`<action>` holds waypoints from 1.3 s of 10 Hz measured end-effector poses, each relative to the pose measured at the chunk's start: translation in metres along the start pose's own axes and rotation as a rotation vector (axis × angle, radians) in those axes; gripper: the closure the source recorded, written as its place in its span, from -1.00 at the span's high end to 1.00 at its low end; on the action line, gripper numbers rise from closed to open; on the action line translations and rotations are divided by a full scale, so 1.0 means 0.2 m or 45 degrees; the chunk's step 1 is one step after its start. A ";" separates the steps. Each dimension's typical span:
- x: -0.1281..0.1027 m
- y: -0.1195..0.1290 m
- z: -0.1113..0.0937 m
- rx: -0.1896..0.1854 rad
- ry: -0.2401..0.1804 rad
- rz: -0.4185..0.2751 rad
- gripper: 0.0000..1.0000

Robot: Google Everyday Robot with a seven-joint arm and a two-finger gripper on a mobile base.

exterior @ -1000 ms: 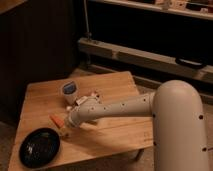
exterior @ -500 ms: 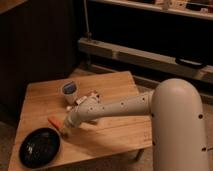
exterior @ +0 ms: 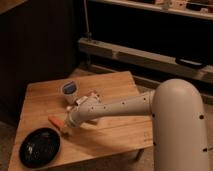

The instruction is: Place the pepper in the ceramic bowl

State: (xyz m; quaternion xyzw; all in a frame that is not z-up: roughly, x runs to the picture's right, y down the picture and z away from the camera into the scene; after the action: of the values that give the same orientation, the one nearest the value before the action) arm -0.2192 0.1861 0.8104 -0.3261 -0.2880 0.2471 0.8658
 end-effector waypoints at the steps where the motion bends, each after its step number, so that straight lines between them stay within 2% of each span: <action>1: -0.02 -0.02 -0.07 0.015 -0.030 0.004 -0.34; 3: -0.09 -0.03 -0.22 0.019 -0.112 -0.008 -0.34; 4: -0.14 -0.01 -0.27 -0.008 -0.162 -0.034 -0.34; 6: -0.26 0.10 -0.33 -0.112 -0.226 -0.134 -0.34; 8: -0.34 0.30 -0.32 -0.245 -0.245 -0.262 -0.34; 10: -0.42 0.56 -0.28 -0.391 -0.218 -0.432 -0.34; 11: -0.43 0.65 -0.26 -0.473 -0.186 -0.516 -0.33; 12: -0.43 0.70 -0.25 -0.549 -0.129 -0.587 -0.23; 13: -0.43 0.74 -0.23 -0.606 -0.065 -0.648 -0.02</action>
State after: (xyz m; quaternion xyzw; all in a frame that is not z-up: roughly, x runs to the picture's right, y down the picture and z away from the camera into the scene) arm -0.2857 0.2115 0.6471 -0.4302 -0.4312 -0.0428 0.7919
